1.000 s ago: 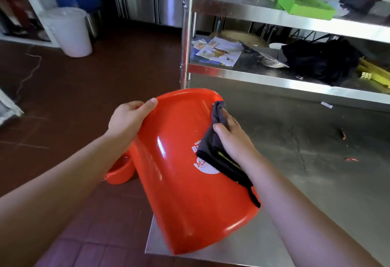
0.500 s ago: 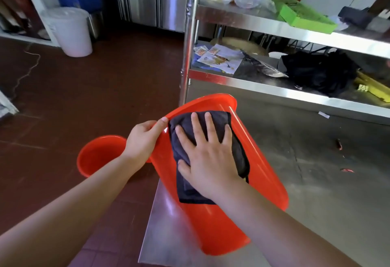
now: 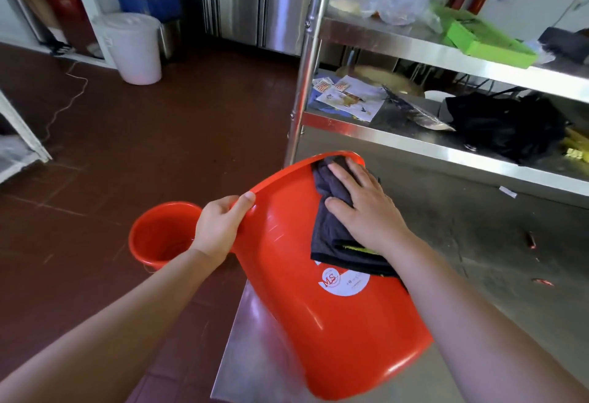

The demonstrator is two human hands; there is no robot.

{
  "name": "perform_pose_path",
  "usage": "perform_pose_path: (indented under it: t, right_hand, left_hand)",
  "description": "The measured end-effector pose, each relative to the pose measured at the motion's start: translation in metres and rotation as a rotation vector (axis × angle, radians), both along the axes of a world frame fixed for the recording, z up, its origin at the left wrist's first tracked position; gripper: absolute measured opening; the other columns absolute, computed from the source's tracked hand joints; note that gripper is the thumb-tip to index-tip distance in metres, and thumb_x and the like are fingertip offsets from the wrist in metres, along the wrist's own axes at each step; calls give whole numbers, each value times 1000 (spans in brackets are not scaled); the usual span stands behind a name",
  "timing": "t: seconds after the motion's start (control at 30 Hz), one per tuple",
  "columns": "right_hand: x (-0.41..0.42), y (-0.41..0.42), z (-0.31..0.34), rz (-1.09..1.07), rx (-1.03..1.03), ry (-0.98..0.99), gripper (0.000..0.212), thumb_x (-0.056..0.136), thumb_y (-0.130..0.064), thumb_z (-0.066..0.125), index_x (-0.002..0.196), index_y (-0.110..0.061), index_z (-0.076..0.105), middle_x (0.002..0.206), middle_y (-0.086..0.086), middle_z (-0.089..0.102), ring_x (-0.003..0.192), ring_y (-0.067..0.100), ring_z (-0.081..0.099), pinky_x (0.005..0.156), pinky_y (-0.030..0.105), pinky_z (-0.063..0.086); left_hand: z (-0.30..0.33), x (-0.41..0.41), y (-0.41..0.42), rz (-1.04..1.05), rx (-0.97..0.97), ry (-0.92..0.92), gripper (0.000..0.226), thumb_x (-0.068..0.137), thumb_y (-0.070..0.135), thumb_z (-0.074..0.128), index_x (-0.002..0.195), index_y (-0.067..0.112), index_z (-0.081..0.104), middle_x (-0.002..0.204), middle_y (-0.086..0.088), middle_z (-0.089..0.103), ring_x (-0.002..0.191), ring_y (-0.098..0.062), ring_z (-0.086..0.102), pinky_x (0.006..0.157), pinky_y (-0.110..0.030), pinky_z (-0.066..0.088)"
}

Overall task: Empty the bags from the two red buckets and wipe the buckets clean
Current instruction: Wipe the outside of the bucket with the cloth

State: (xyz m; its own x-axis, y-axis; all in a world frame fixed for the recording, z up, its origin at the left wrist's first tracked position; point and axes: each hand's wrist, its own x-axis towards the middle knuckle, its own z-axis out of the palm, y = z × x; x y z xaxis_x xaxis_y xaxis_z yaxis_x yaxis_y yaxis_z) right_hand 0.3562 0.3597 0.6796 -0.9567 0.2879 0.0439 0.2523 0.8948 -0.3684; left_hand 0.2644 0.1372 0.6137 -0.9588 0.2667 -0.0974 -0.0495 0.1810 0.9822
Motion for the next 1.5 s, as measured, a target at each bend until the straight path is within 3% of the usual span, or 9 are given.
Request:
perform_pose_path:
  t: [0.27,0.37,0.5,0.73,0.87,0.93,1.13,1.27,1.5]
  right_hand:
    - [11,3,3,-123,-167,-6,60,89,-54,36,144,-53,12,156,-23,5,144,12,11,110,50,25]
    - [25,-4,-9,-180,-244,46,60,90,-51,37,145,-49,14,157,-19,9,143,15,14,110,48,24]
    - [40,-7,-23,-234,-432,138,60,92,-43,40,147,-43,17,158,-15,13,143,16,18,110,38,22]
    - [40,-13,-16,-165,-456,92,62,93,-39,43,149,-42,16,160,-13,2,146,18,13,116,42,19]
    - [33,-48,-14,-86,-304,48,64,91,-46,38,148,-44,9,160,-12,-2,146,19,2,115,51,17]
    - [34,-60,-15,-81,-254,56,65,90,-49,36,147,-46,5,160,-11,-3,146,18,-2,115,51,14]
    - [24,-75,-16,102,-208,57,62,90,-48,35,144,-54,3,158,-19,-6,145,9,-10,116,45,6]
    - [-4,-59,-10,141,-216,52,58,90,-42,37,142,-54,17,158,-18,4,146,7,0,117,43,14]
    - [-63,-12,-10,-56,-452,-54,54,81,-45,38,134,-51,40,144,-12,44,132,17,41,107,35,32]
  left_hand:
    - [12,10,-6,-76,-61,149,52,89,52,45,84,3,63,76,-21,64,74,-37,61,71,-49,50]
    - [26,11,-2,3,-171,310,36,83,46,34,78,22,61,71,1,62,75,-23,58,66,-37,45]
    - [47,9,13,-9,-288,472,34,81,36,31,95,39,62,93,18,61,91,-5,52,76,-25,35]
    - [81,7,53,-169,-707,892,40,89,56,38,104,29,64,102,8,68,99,-18,59,72,-30,43]
    - [100,-10,70,-288,-900,612,54,93,59,30,80,21,65,86,-1,65,93,-27,62,72,-30,42]
    - [101,-20,58,-304,-843,448,54,91,62,34,89,21,70,88,2,66,89,-23,61,76,-30,44]
    - [83,-29,2,-176,-741,387,52,76,77,44,68,30,65,67,10,65,66,-7,60,59,-26,45]
    - [65,-26,-23,-24,-412,217,51,62,77,53,64,29,68,49,9,59,52,-13,55,56,-28,43]
    - [32,-14,-32,124,-150,62,49,64,74,53,75,30,71,68,-1,72,65,-19,67,67,-43,55]
